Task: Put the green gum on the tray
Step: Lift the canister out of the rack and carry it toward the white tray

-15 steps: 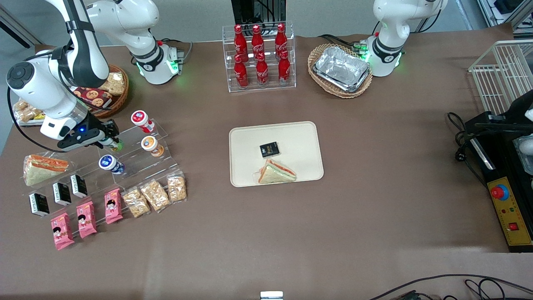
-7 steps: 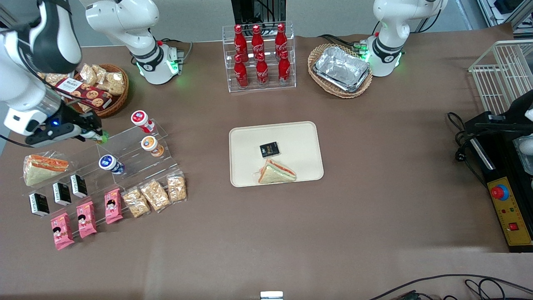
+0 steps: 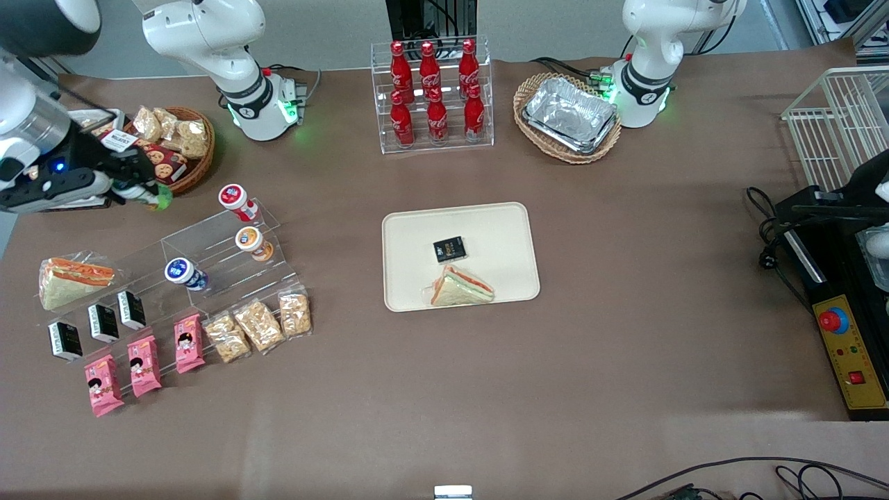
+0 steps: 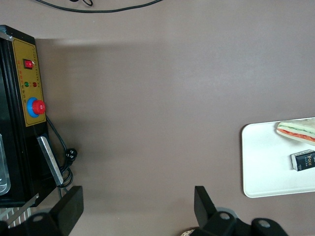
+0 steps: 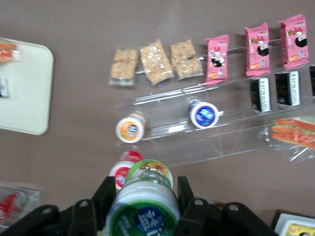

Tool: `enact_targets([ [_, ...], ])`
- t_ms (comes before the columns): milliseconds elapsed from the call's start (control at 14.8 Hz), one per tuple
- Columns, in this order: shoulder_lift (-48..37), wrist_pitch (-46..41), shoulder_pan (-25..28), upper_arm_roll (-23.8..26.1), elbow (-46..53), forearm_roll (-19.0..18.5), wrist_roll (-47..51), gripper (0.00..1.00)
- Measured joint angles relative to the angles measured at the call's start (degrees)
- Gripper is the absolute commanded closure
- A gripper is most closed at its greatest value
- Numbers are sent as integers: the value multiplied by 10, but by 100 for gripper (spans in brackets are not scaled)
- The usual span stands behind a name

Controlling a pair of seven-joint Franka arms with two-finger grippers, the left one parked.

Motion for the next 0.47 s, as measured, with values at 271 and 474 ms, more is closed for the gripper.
enact_targets([
  [271, 3, -10, 113, 3, 22, 7, 189, 59],
  [474, 22, -8, 191, 6, 31, 34, 343, 59],
])
